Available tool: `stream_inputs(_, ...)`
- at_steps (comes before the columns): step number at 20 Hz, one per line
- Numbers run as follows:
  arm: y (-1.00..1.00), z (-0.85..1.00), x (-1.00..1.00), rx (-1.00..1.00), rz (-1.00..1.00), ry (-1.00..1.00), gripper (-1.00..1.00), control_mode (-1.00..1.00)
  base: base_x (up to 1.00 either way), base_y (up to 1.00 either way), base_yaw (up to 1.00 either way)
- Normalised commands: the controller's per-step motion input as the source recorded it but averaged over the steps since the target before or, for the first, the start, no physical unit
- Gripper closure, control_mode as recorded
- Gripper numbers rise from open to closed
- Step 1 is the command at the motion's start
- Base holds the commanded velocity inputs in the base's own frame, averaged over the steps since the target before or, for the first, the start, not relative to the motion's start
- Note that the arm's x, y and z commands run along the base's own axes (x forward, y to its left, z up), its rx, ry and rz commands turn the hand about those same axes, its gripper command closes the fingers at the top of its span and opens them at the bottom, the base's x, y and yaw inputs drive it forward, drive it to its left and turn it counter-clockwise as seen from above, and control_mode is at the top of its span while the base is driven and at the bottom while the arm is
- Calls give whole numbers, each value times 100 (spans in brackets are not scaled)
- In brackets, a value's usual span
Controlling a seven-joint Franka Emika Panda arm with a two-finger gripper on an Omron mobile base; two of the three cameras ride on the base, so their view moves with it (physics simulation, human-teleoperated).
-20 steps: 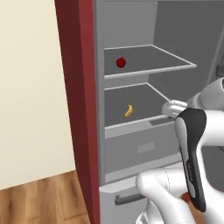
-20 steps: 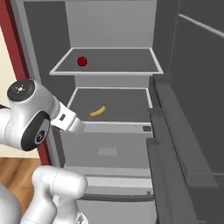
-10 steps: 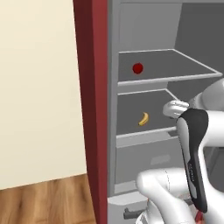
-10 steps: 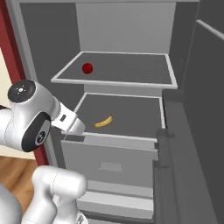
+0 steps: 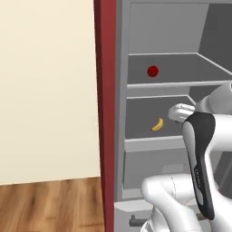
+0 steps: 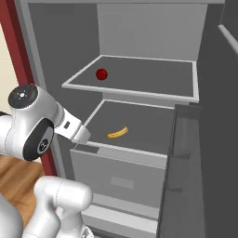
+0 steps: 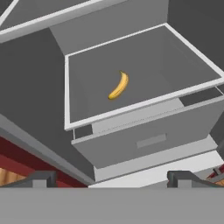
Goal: Retrieve the apple and banana from the fridge and place them into the bowl on the dining table.
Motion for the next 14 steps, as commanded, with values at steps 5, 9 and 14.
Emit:
stream_inputs(5, 0, 0, 0, 0, 0, 0, -100, 100, 11, -37, 26)
stream_inputs(9, 0, 0, 0, 0, 0, 0, -100, 100, 6, -34, 23)
stream_inputs(14, -1, 0, 14, 0, 1, 0, -100, -100, 9, -10, 6)
